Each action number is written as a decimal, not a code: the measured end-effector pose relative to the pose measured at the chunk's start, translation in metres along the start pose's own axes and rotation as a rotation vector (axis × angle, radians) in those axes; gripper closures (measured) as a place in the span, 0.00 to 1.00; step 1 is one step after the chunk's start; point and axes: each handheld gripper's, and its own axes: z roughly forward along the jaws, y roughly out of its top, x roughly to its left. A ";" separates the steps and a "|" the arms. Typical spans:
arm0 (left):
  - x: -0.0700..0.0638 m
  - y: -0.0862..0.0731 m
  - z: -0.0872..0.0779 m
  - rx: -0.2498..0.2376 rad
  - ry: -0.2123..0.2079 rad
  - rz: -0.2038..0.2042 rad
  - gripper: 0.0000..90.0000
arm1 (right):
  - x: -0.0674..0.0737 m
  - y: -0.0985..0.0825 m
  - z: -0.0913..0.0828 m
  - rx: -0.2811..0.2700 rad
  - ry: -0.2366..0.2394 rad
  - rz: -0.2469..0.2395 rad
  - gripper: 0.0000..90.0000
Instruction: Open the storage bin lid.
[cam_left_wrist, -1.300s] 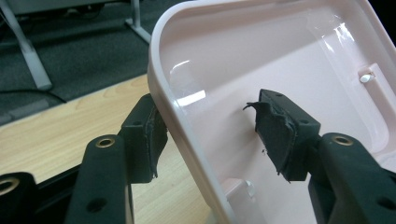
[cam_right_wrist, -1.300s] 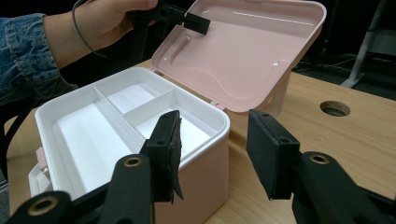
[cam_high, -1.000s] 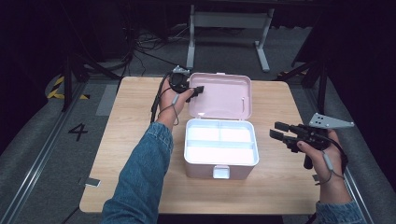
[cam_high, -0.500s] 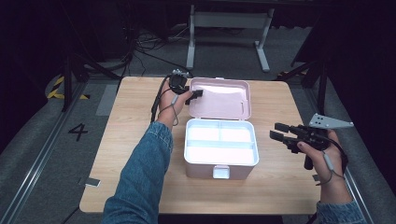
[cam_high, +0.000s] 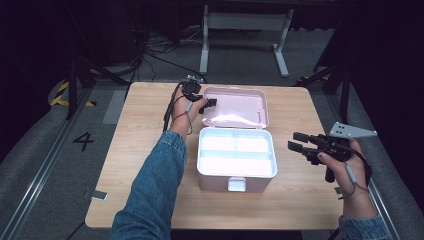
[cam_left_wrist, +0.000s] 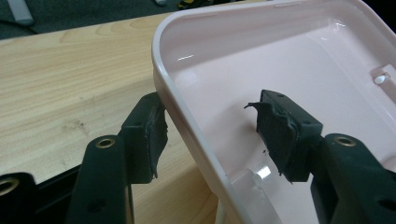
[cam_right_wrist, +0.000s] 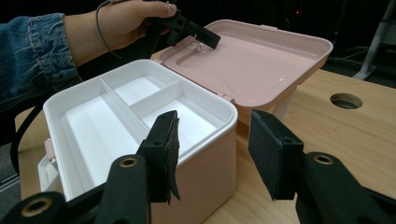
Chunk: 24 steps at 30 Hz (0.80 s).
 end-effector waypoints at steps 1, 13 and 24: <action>0.000 0.000 0.000 0.006 0.001 -0.004 0.48 | 0.000 0.000 0.000 0.000 0.000 -0.001 0.60; 0.009 -0.004 -0.006 0.000 0.001 -0.062 0.44 | 0.000 0.000 0.001 0.001 0.006 0.003 0.59; -0.015 0.008 -0.069 -0.158 -0.047 0.071 0.42 | -0.008 0.008 0.008 -0.020 0.019 0.009 0.59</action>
